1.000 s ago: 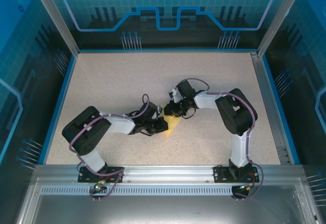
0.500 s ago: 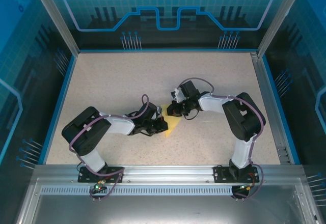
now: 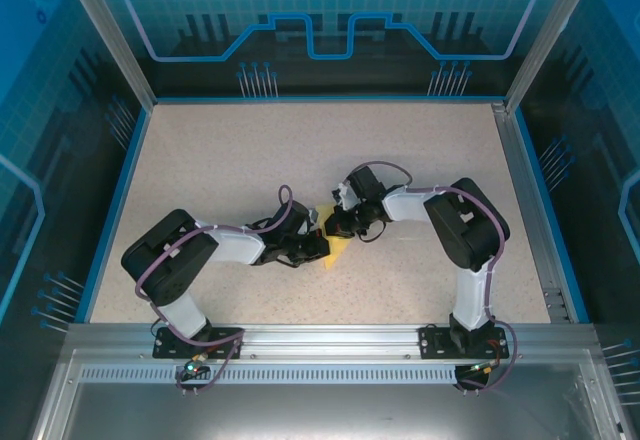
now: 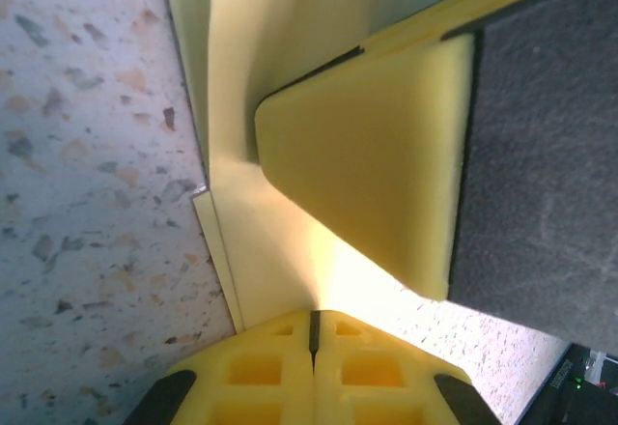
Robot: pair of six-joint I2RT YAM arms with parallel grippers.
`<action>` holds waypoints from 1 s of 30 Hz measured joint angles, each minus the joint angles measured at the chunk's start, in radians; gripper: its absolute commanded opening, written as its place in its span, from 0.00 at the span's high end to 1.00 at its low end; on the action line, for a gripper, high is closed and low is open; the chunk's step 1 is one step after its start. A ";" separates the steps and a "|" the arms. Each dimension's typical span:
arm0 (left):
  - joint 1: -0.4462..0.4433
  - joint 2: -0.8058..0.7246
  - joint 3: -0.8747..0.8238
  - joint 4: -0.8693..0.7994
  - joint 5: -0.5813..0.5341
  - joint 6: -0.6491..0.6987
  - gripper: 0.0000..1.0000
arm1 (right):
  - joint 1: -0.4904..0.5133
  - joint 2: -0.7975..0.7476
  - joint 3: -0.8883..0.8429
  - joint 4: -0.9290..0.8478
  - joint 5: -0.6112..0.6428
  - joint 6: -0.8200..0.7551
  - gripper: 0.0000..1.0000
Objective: Fold a paper plane with a square sheet of paper (pick it up from the middle)
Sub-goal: Fourth fold the wing at the center of the table.
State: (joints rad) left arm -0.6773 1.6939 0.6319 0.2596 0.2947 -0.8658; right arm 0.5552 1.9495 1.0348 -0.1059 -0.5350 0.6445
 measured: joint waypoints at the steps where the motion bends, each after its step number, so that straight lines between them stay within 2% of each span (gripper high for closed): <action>1: 0.000 0.000 0.000 0.000 0.000 0.000 0.97 | -0.004 0.001 0.000 0.003 0.001 0.002 0.92; 9: -0.001 0.000 0.000 -0.001 -0.002 0.000 0.97 | -0.051 0.024 0.041 0.002 0.027 0.002 0.91; 18: -0.001 0.000 0.000 0.001 -0.003 0.001 0.98 | -0.075 0.056 0.085 -0.025 0.000 0.006 0.90; 30: -0.002 0.000 0.000 0.001 -0.004 0.003 0.98 | -0.143 0.101 0.174 -0.041 0.056 -0.003 0.89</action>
State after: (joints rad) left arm -0.6788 1.6939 0.6319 0.2604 0.2905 -0.8631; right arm 0.4122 2.0510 1.2083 -0.1467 -0.4793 0.6411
